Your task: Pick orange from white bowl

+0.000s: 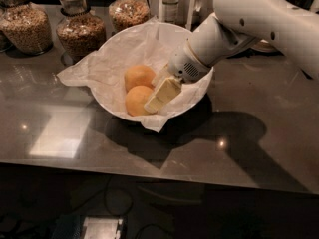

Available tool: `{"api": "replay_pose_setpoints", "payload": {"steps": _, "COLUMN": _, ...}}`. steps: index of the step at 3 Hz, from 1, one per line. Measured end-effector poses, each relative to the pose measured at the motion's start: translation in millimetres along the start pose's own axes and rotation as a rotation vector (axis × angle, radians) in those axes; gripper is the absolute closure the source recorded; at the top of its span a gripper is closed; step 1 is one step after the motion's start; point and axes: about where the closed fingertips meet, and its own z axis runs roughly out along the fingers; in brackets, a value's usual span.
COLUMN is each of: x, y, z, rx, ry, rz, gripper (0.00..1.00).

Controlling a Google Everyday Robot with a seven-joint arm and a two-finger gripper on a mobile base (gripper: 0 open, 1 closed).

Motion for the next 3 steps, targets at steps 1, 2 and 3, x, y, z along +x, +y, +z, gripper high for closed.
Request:
{"api": "replay_pose_setpoints", "payload": {"steps": 1, "x": -1, "y": 0, "z": 0, "rx": -0.005, "ry": -0.003, "rz": 0.011, "gripper": 0.35}}
{"api": "replay_pose_setpoints", "payload": {"steps": 2, "x": -2, "y": 2, "z": 6, "rx": -0.021, "ry": -0.002, "rz": 0.023, "gripper": 0.34}}
{"api": "replay_pose_setpoints", "payload": {"steps": 3, "x": -3, "y": 4, "z": 14, "rx": -0.044, "ry": 0.002, "rz": 0.031, "gripper": 0.32}}
